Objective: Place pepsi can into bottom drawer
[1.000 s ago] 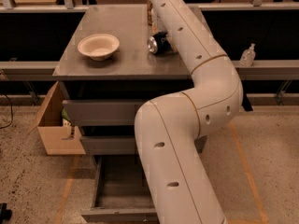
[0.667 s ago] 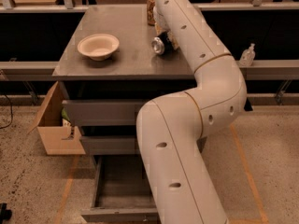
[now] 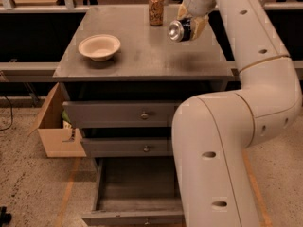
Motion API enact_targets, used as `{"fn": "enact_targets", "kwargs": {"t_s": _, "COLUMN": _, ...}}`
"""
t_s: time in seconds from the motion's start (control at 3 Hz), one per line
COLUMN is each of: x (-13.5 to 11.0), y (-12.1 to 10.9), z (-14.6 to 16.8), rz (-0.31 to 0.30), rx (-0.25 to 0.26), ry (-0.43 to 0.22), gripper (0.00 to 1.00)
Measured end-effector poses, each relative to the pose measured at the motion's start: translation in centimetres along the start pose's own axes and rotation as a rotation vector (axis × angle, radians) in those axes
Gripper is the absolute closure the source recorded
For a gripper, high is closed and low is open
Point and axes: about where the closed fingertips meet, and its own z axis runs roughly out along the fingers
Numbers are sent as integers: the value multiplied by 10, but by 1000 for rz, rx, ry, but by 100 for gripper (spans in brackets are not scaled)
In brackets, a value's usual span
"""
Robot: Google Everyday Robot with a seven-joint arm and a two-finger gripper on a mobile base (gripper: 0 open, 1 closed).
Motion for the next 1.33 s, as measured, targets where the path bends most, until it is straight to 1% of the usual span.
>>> {"fn": "enact_targets", "kwargs": {"t_s": 0.33, "x": 10, "y": 32, "z": -32, "rz": 72, "rx": 163, "ry": -145, "gripper": 100}}
{"fn": "enact_targets", "kwargs": {"t_s": 0.67, "x": 28, "y": 57, "z": -104, "rz": 71, "rx": 333, "ry": -101, "gripper": 100}}
{"fn": "enact_targets", "kwargs": {"t_s": 1.0, "x": 30, "y": 75, "z": -118, "rz": 94, "rx": 380, "ry": -91, "gripper": 100}}
{"fn": "enact_targets", "kwargs": {"t_s": 1.33, "x": 30, "y": 75, "z": -116, "rz": 95, "rx": 376, "ry": -92, "gripper": 100}}
